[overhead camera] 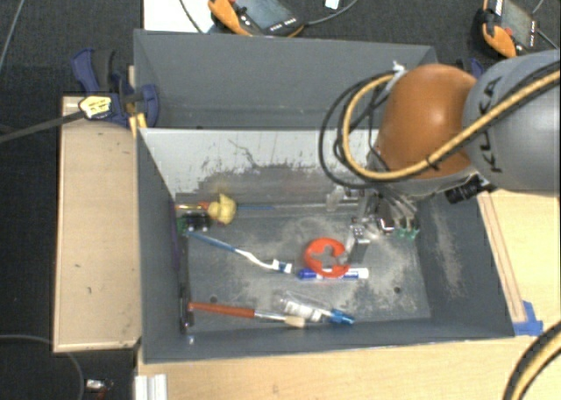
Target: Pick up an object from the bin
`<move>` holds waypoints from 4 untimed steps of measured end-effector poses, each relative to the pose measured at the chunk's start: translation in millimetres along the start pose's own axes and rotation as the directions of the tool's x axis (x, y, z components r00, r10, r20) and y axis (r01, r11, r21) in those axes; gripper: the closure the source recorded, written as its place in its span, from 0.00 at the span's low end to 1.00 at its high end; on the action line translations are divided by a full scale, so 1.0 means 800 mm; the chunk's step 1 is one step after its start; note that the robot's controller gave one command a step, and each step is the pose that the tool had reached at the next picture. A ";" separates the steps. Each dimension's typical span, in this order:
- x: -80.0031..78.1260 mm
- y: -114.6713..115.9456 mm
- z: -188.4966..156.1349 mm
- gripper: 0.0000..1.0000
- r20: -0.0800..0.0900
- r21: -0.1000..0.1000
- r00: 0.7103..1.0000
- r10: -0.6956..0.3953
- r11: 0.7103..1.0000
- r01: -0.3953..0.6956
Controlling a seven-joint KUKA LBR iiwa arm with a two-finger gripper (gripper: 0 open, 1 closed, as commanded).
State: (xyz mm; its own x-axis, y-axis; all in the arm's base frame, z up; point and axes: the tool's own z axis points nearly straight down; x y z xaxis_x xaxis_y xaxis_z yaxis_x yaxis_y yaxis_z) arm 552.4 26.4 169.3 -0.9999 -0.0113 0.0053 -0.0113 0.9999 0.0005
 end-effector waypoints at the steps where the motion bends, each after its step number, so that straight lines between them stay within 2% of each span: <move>1: -0.002 0.000 -0.005 0.00 0.008 0.000 1.000 0.001 1.000 -0.001; 2: 0.016 -0.009 0.125 0.00 0.008 0.001 0.990 -0.139 0.990 0.139; 3: 0.030 -0.008 0.043 0.00 0.021 0.002 0.990 -0.139 0.990 0.139; 4: 0.033 -0.017 0.087 0.00 0.002 0.000 0.972 -0.234 0.972 0.234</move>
Offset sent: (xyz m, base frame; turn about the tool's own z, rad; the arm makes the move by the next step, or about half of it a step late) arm -0.0136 -0.0075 -0.0993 -0.1409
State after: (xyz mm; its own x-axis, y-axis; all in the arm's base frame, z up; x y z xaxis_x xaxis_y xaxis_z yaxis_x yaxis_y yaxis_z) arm 525.5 12.5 99.5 -0.9696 -0.2449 0.0033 -0.2449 0.9696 0.0017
